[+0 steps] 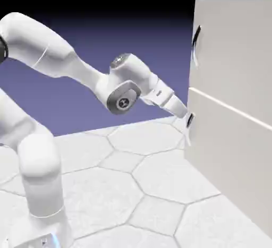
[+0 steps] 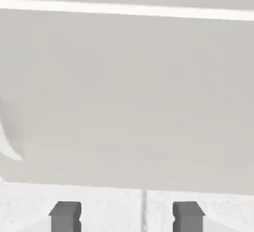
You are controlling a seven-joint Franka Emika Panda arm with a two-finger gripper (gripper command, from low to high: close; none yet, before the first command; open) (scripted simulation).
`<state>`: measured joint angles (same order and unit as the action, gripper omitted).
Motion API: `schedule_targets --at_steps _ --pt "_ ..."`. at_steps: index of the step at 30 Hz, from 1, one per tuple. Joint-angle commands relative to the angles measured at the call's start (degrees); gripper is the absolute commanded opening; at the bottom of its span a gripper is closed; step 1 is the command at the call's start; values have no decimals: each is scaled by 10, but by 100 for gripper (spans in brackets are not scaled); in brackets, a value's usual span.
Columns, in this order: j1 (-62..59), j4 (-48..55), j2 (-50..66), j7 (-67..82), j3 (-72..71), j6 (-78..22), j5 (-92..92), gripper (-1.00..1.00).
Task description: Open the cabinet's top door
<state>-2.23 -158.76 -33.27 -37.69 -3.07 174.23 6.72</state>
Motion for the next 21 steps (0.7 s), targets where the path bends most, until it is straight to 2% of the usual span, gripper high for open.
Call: schedule_targets --at_steps 1,21 --pt "-11 8 -2 18 -11 1 25 0" --pt "-227 175 -48 371 -239 17 523 0"
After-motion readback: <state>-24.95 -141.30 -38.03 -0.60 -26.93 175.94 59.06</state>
